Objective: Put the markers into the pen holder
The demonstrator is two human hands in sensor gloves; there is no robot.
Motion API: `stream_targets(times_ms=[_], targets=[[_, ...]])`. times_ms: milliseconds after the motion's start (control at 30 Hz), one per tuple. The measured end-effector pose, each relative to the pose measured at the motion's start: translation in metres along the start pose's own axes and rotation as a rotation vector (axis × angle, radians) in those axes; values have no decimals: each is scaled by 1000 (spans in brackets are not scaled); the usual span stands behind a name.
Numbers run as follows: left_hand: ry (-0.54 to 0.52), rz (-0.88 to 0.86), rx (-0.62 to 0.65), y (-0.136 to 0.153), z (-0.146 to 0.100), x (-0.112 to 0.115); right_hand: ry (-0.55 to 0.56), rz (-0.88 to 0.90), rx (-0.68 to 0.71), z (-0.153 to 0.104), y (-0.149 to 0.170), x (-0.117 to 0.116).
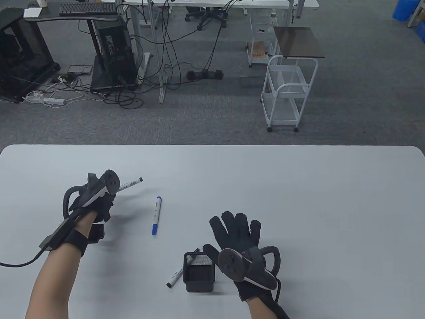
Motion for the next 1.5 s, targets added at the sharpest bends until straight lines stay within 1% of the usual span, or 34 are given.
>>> stream_targets(times_ms=[67, 200, 267, 433, 500, 733, 967, 1167, 1500], targets=[[4, 25, 24, -3, -15, -9, 2, -20, -5, 0, 0, 0], [-65, 57, 70, -8, -48, -29, 4, -34, -4, -1, -1, 1], [-87, 73, 82, -9, -60, -37, 2, -25, 0, -1, -2, 1], [-179, 170, 147, -17, -103, -62, -10, -7, 8, -1, -2, -2], [-192, 182, 174, -21, -118, -70, -11, -7, 9, -1, -2, -2], [-259, 244, 287, -49, -175, -91, -7, 19, 11, -1, 1, -1], [-292, 329, 371, -78, -211, -93, -12, 8, 22, -2, -2, -2], [-305, 357, 450, -100, -231, -87, 1, 15, 30, -3, -4, 3], [-284, 409, 546, -133, -242, -73, 1, 20, 35, -3, -4, 2]])
Point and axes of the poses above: the tracker on the back of each hand, its own y axis roughly to the little-finger side, its own z axis roughly from the wrist to the fingertips, x = y × z, the point moved 1 cm from there along z, roughly from the wrist to the fingertips, and after that the axes turned 10 degrees about -z, right-handed, at the moved point
